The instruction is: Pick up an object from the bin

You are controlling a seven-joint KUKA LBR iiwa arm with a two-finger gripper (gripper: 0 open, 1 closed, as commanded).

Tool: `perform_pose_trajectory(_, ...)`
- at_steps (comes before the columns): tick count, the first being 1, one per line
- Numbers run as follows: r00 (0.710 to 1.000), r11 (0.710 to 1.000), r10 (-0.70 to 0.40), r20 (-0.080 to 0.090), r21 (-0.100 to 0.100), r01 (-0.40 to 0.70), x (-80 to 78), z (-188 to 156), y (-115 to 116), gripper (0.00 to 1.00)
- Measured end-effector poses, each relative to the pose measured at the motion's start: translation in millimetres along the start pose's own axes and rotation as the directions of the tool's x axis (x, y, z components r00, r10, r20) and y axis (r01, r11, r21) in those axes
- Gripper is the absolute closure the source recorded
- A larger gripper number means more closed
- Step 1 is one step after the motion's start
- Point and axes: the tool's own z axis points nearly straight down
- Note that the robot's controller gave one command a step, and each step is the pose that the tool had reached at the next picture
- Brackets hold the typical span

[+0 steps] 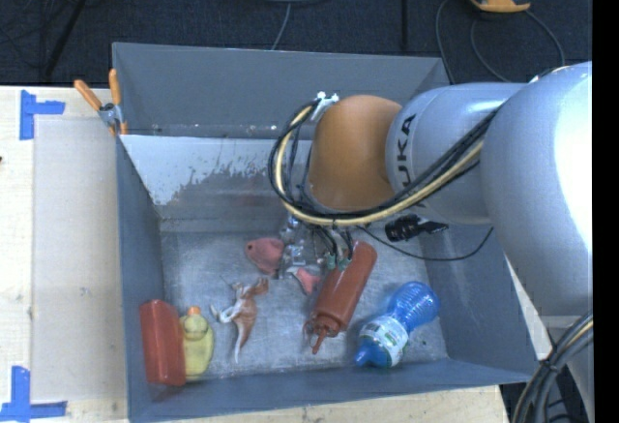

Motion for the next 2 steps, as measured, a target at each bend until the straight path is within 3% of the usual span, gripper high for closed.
perform_pose_trajectory(2,1.000,1.000,0.000,-0.018,0.005,0.000,3.7,-24,-1,1.00)
